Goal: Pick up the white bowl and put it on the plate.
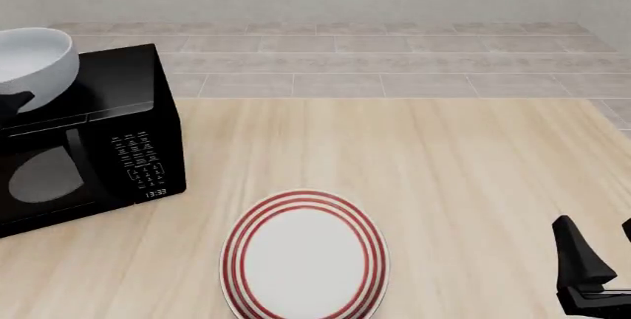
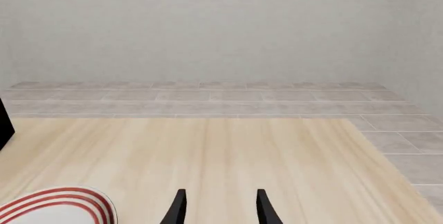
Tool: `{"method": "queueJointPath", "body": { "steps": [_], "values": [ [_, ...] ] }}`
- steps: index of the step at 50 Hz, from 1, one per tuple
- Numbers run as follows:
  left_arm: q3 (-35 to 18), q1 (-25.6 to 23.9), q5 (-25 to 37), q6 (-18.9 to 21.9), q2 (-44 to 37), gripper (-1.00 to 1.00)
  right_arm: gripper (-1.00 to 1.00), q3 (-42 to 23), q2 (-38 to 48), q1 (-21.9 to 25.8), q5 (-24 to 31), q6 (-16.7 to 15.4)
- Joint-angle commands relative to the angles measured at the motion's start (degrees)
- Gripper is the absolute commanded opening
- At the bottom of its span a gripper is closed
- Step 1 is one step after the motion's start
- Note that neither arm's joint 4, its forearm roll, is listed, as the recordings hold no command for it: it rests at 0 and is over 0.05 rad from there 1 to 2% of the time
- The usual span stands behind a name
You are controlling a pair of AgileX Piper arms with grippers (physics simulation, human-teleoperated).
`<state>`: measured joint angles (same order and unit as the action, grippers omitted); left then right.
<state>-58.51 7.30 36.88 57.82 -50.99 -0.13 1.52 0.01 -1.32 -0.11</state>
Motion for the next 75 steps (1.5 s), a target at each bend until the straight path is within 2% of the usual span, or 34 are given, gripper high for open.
{"method": "queueJointPath", "body": {
  "steps": [1,7,37,63,75],
  "values": [
    [0.7,0.8,-1.7,0.1,-1.1,1.00,1.00,0.1,-0.1,0.0,0.1,0.0],
    [-0.2,1.5,-2.5,0.4,-2.1,1.00,1.00,0.1,-0.1,0.0,0.1,0.0],
    [4.3,3.4,-12.5,1.6,-7.7,1.00,1.00,0.1,-0.1,0.0,0.1,0.0],
    [4.1,4.8,-15.9,2.1,-11.4,1.00,1.00,0.1,-0.1,0.0,0.1,0.0],
    [6.2,5.6,-18.2,3.0,-12.6,1.00,1.00,0.1,-0.1,0.0,0.1,0.0]
  ]
}}
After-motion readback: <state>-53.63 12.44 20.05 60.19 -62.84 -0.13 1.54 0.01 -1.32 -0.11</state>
